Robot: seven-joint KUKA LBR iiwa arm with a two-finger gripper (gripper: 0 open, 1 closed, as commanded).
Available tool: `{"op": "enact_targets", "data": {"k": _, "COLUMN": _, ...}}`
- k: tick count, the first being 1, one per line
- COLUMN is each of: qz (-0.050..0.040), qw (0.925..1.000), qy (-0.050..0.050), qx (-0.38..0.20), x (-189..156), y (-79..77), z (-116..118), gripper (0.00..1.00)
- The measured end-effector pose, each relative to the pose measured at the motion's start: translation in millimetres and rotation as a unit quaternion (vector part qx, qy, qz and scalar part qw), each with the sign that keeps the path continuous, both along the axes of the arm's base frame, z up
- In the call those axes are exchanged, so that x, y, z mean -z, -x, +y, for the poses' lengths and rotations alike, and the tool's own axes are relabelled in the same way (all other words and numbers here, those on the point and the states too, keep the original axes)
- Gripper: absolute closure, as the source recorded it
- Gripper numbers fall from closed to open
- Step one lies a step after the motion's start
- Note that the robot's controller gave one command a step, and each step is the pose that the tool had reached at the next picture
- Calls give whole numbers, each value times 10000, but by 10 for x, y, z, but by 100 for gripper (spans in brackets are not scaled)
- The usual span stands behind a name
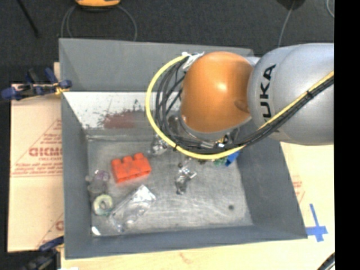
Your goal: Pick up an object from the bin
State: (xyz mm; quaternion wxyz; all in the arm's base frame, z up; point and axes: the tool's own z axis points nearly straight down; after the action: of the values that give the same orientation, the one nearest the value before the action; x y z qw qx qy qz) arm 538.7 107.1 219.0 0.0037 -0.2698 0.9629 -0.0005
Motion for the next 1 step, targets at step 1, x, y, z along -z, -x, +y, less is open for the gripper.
{"op": "enact_targets", "data": {"k": 1, "qz": 64, "qw": 9982, "qy": -3, "qx": 590, "x": 1413, "y": 264, "z": 352, "gripper": 0}}
